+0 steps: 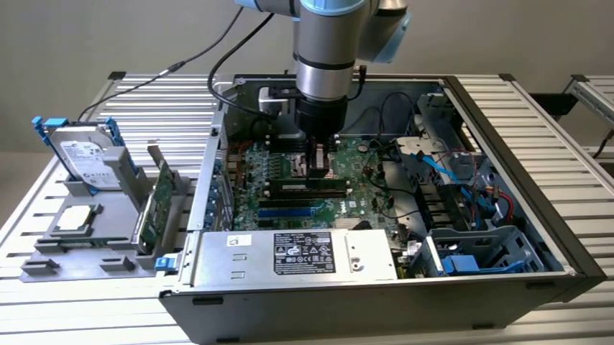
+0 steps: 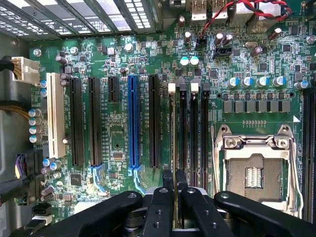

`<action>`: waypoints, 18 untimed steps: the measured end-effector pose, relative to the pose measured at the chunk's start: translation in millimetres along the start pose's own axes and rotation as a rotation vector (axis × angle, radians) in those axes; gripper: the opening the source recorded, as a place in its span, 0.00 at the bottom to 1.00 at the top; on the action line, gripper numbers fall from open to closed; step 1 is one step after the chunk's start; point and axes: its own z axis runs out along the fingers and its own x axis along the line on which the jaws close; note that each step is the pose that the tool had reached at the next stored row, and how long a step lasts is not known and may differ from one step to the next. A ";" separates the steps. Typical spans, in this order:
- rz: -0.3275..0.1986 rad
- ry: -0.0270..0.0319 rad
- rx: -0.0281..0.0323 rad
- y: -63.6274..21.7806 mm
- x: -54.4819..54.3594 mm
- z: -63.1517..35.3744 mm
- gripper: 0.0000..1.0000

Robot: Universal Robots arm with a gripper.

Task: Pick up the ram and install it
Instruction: 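Insert the ram into the slot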

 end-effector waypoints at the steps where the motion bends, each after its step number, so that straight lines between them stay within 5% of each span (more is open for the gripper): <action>1: 0.000 0.0001 0.0000 0.1 0.0 0.0 0.13; 18: 0.000 0.0037 0.0000 0.2 -2.4 2.0 0.13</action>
